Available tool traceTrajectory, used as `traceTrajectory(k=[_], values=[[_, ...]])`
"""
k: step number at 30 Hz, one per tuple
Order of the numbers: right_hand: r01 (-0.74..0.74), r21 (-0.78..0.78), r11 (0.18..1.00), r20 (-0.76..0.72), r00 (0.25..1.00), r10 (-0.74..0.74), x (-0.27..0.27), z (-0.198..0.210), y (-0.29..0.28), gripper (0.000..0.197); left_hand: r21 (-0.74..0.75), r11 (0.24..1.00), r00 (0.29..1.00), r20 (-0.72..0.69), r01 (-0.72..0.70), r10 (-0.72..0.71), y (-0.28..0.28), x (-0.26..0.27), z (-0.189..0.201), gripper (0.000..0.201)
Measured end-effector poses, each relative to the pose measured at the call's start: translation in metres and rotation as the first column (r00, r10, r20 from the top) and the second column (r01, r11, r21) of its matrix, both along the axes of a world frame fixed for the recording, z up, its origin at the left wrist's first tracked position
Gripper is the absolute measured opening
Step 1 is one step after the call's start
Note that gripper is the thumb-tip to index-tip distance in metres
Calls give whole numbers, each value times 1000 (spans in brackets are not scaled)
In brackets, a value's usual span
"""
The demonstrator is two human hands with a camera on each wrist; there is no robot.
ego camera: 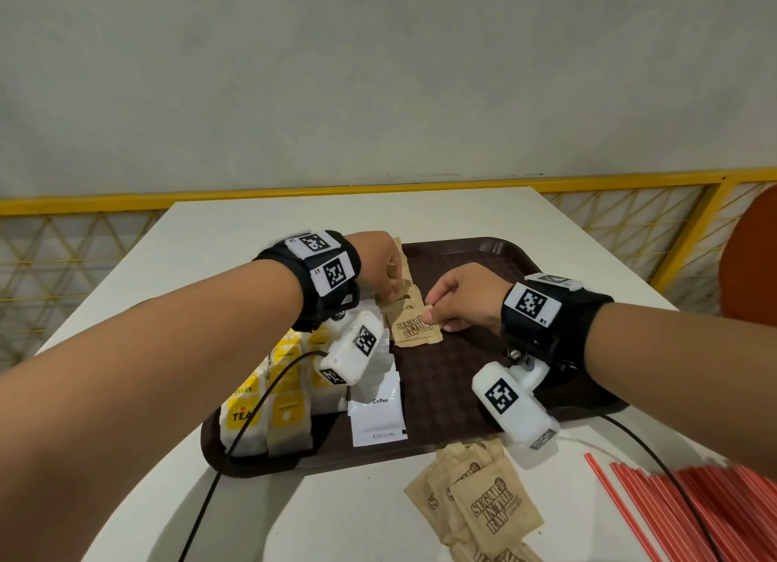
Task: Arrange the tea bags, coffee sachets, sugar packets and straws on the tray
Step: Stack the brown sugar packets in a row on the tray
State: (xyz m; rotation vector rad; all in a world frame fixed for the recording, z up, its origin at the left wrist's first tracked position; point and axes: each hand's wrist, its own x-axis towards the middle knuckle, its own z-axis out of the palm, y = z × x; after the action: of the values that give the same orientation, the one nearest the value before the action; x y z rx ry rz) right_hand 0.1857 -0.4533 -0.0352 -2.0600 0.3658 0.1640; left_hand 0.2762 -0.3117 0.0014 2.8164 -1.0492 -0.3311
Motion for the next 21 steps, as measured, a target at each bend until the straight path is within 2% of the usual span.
traceTrajectory(k=[5, 11, 16, 21], values=[[32, 87, 996, -7, 999, -31, 0, -1, 2, 23, 14, 1000, 1000, -1, 27, -27, -3, -3, -1, 13], [23, 118, 993, 4, 1000, -23, 0, 0, 5, 24, 10, 1000, 999, 33, 24, -25, -4, -4, -4, 17], [3, 107, 994, 19, 1000, -5, -4, 5, 6, 27, -106, 994, 999, 32, -22, 25, 3, 0, 0, 7], [6, 88, 996, 53, 999, -10, -5, 5, 6, 24, -304, 944, 991, -67, -128, 112, 19, 4, 6, 8]])
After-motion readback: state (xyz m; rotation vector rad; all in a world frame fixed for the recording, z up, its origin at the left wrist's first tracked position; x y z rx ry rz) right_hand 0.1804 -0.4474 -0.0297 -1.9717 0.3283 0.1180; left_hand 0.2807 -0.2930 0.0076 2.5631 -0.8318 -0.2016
